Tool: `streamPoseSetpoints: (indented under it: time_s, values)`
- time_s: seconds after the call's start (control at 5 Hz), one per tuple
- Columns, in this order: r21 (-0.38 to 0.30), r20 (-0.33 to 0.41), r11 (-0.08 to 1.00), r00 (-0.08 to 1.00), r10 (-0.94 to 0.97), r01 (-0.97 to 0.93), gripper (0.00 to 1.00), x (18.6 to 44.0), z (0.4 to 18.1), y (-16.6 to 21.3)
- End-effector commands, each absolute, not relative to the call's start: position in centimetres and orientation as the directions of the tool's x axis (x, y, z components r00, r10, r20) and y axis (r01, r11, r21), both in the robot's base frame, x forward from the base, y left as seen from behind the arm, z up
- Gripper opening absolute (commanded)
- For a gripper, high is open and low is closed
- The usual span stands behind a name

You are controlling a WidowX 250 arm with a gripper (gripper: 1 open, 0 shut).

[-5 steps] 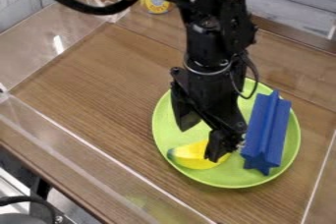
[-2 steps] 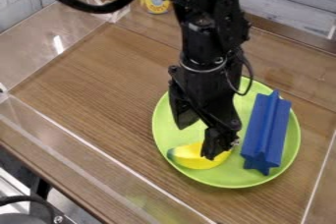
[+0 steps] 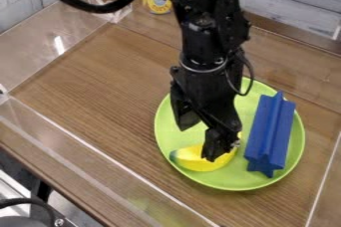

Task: Remove the banana from inside the green plate and put it on the table

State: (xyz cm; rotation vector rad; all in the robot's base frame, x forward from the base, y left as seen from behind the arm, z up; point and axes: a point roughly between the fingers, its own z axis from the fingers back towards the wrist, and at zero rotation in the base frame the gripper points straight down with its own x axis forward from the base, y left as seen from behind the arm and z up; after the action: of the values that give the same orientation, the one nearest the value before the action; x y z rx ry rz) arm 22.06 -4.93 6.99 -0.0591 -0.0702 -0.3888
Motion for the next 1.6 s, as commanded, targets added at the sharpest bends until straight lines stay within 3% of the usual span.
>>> streamPoseSetpoints:
  time_s: [0.0,0.6,1.4]
  values:
    - [-0.038,0.121,0.924,0.919,-0.374,0.381,1.00,23.1,7.8,-4.9]
    - [-0.034,0.121,0.917,0.912,-0.391,0.397,1.00,23.5,7.7,-4.8]
    - [-0.054,0.116,0.918,0.915,-0.385,0.393,1.00,22.7,5.6,-6.5]
